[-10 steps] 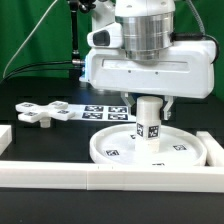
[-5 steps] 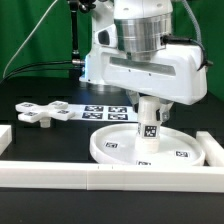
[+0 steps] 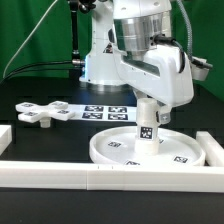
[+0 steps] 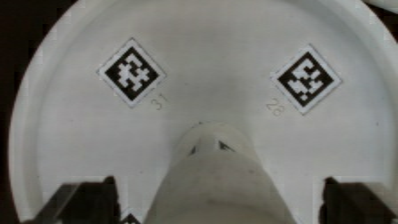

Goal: Assemble round table

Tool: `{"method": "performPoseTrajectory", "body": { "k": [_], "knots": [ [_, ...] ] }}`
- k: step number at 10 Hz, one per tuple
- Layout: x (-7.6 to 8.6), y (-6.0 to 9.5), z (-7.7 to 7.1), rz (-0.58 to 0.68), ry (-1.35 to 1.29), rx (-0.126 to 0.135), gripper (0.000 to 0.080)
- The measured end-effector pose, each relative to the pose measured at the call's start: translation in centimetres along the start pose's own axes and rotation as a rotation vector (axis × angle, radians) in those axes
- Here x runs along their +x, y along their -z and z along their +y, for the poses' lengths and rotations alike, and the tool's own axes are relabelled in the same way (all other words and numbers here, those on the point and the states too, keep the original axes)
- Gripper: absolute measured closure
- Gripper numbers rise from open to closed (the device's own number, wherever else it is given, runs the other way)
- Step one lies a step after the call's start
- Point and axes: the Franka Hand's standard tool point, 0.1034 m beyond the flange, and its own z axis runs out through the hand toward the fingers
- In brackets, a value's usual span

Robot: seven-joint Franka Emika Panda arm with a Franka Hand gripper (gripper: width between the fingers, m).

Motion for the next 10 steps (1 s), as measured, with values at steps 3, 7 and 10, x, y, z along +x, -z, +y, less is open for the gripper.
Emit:
{"method": "performPoseTrajectory", "body": {
  "k": [3,7,10],
  "knots": [
    [-0.1,4.1,-0.3,0.0,0.149,0.017,0.0156],
    [-0.2,5.8,1.0,0.005,0.175,0.027,0.015],
    [-0.3,5.7,1.0,0.005,0.178,0.027,0.015]
  ]
}}
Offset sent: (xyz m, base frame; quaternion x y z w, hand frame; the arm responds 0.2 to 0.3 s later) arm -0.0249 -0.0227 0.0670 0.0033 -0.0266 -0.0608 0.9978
